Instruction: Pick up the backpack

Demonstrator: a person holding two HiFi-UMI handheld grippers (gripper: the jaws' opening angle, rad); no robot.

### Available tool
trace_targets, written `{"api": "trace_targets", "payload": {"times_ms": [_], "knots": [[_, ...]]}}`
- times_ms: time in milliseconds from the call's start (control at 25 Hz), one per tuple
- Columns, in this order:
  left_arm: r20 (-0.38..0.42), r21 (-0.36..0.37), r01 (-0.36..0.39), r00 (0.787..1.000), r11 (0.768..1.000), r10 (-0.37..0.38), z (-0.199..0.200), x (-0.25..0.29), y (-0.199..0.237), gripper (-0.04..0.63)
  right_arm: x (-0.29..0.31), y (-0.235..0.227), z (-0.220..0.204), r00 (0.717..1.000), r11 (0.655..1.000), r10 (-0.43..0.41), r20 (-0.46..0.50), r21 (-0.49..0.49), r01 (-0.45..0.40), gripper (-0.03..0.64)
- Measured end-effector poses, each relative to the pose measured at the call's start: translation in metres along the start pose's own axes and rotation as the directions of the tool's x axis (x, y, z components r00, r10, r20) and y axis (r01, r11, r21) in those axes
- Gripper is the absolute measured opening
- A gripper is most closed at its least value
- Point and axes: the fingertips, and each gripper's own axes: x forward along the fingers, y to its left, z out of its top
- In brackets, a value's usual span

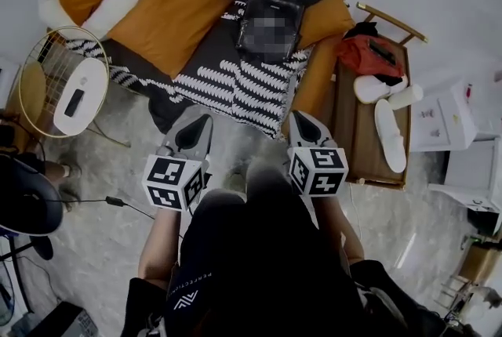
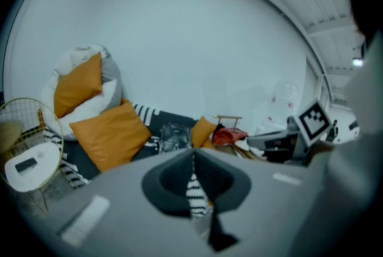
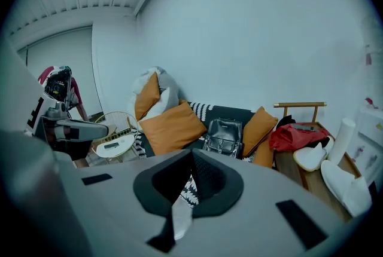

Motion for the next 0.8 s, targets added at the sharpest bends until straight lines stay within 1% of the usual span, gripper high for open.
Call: {"api": "trace_targets", "payload": {"times_ms": [160,440,640,800], "knots": [[-0.004,0.002,-0.014,1.000,1.000,0.014,0.009,0.024,0.012,0.012,0.021,-0.017,0.014,1.000,1.000,-0.010,0.006,0.013,0.010,-0.003],[-0.006,0.020,-0.027,1.000,0.999,0.027,0.042,0.086,0.047,0.029,0.091,-0.042,0.047,1.000,0.999,0.008,0.019,0.036,-0.008,-0.002],[-0.038,0.010,-0.005,0.999,1.000,0.006,0.059,0.145,0.065,0.034,0.135,-0.072,0.064,1.000,0.999,-0.003,-0.018,0.036,0.003,0.012],[-0.064,0.023,0.018,0.998,1.000,-0.017,0.069,0.192,0.077,0.055,0.167,-0.099,0.069,0.999,0.998,-0.011,-0.047,0.053,0.014,0.026]]}}
